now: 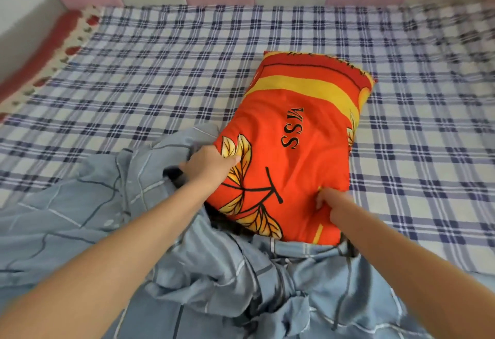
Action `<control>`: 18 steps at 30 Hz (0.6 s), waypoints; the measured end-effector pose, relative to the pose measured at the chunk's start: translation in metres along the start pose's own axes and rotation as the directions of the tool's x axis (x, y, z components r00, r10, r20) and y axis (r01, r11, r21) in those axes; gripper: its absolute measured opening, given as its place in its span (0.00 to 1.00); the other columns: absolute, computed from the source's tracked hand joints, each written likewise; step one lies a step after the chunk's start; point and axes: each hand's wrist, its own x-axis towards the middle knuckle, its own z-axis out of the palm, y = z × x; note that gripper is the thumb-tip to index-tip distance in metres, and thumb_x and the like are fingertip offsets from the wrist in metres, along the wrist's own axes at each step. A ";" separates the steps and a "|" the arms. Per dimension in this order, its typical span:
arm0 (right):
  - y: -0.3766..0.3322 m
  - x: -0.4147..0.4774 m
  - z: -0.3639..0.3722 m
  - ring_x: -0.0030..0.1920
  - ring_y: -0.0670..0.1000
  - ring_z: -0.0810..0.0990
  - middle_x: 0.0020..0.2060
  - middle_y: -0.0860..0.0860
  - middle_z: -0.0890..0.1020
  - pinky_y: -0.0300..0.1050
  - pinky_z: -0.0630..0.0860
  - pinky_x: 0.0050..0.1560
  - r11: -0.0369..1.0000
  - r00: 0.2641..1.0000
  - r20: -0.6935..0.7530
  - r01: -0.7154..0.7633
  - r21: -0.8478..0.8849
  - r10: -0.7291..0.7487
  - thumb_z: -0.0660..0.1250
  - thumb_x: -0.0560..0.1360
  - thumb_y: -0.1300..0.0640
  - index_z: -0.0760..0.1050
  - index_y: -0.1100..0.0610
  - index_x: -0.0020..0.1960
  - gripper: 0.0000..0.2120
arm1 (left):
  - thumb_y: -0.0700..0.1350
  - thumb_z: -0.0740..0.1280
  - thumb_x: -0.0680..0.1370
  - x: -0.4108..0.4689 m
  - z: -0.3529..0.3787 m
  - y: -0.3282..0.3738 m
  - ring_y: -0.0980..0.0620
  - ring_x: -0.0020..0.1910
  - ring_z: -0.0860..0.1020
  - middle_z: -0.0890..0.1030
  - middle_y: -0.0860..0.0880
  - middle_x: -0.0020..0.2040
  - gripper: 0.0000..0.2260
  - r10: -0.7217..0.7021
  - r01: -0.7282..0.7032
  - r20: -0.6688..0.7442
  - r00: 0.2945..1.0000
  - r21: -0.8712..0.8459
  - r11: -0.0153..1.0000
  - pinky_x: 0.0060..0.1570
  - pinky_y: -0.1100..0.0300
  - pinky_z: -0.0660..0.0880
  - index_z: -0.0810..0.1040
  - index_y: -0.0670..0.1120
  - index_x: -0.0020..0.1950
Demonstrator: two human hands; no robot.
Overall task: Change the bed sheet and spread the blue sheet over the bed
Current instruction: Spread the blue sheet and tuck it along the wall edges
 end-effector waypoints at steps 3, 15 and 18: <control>-0.052 -0.054 -0.032 0.33 0.55 0.71 0.29 0.56 0.70 0.43 0.67 0.32 0.975 0.994 -0.081 0.094 0.201 -0.079 0.58 0.46 0.71 0.70 0.62 0.29 0.13 | 0.54 0.71 0.73 -0.023 -0.056 0.049 0.43 0.49 0.78 0.76 0.51 0.39 0.12 0.199 -0.229 -0.156 0.967 -0.202 0.952 0.57 0.49 0.70 0.74 0.47 0.42; -0.115 -0.339 -0.231 0.18 0.48 0.60 0.17 0.47 0.63 0.32 0.55 0.22 0.754 0.846 -0.322 0.528 0.389 -0.426 0.54 0.55 0.71 0.62 0.57 0.29 0.10 | 0.46 0.75 0.68 -0.217 -0.285 0.211 0.48 0.30 0.62 0.64 0.46 0.29 0.22 0.597 -0.852 -0.670 0.441 -0.102 0.514 0.33 0.58 0.48 0.61 0.42 0.30; -0.141 -0.373 -0.271 0.21 0.44 0.62 0.21 0.47 0.66 0.35 0.58 0.23 0.630 0.719 -0.464 0.687 0.363 -0.517 0.54 0.52 0.66 0.66 0.56 0.32 0.10 | 0.43 0.75 0.68 -0.243 -0.311 0.258 0.49 0.31 0.62 0.63 0.47 0.29 0.20 0.545 -0.875 -0.737 0.399 -0.130 0.466 0.33 0.59 0.48 0.63 0.42 0.30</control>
